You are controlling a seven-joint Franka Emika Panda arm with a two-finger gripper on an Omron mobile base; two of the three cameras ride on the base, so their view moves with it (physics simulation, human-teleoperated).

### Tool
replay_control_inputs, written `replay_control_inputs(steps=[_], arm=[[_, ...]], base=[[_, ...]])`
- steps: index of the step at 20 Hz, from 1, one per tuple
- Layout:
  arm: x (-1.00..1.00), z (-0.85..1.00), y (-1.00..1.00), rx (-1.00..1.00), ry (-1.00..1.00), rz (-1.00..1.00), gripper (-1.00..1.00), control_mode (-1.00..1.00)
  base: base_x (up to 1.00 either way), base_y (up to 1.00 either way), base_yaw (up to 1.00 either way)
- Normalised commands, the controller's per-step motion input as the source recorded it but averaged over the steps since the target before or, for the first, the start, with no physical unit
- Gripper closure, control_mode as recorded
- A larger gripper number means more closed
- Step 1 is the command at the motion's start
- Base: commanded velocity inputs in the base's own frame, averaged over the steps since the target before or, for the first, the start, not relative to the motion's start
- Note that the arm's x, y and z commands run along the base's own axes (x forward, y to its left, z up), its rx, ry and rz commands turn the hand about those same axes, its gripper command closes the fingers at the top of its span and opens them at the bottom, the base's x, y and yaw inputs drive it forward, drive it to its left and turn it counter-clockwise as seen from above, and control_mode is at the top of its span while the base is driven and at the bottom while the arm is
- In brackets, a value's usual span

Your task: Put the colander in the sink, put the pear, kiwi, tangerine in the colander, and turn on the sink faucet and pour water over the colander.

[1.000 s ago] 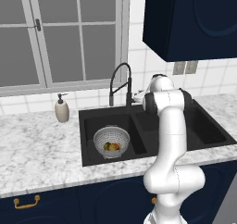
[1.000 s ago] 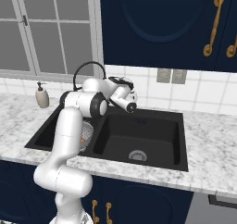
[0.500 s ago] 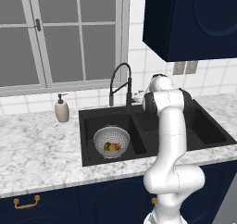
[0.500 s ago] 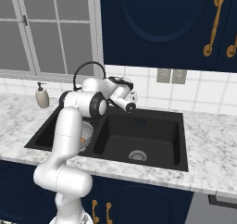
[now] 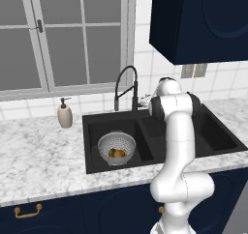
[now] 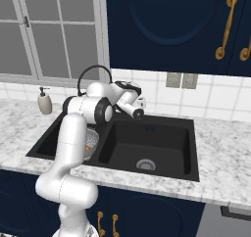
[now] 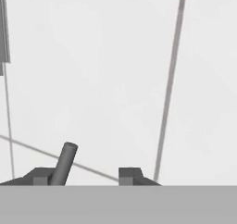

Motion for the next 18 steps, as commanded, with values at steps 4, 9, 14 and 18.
replay_control_inputs(steps=[4, 9, 14, 18], arm=[[0.0, -0.17, -0.78, 0.0, 0.0, 0.0, 1.0, -1.0], [-0.01, -0.17, -0.78, 0.0, 0.0, 0.0, 1.0, -1.0], [-0.03, -0.22, -0.74, 0.0, 0.0, 0.0, 1.0, -1.0], [-0.06, -0.23, -0.73, 0.0, 0.0, 0.0, 1.0, -1.0]], base=[[0.0, 0.0, 0.0], [0.0, 0.0, 0.0], [0.0, 0.0, 0.0], [0.0, 0.0, 0.0]])
